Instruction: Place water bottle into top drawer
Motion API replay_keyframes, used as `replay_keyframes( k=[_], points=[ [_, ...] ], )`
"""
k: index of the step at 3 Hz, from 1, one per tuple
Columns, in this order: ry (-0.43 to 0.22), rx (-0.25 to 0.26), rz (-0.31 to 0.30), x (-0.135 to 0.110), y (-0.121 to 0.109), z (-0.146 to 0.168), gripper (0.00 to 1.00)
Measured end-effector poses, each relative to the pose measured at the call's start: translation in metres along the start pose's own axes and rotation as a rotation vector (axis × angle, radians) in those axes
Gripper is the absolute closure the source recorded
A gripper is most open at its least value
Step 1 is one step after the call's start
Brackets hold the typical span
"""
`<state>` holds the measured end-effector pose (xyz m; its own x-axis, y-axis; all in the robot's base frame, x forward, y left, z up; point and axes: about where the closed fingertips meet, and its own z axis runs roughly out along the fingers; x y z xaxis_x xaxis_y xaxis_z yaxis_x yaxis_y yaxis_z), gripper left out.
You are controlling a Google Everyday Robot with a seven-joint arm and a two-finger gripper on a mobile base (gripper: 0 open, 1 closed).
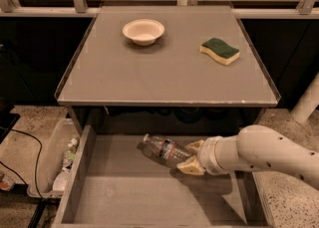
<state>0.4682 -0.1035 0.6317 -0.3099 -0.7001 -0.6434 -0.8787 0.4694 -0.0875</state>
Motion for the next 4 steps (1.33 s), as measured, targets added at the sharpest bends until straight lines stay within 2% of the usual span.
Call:
replay_keyframes(
  k=[2, 3, 4],
  points=[
    [0.000, 0.000, 0.000, 0.0000, 0.0000, 0.0000, 0.11],
    [0.000, 0.000, 0.000, 0.0000, 0.0000, 0.0000, 0.00],
    [0.000, 0.000, 0.000, 0.0000, 0.0001, 0.0000, 0.00]
  ],
)
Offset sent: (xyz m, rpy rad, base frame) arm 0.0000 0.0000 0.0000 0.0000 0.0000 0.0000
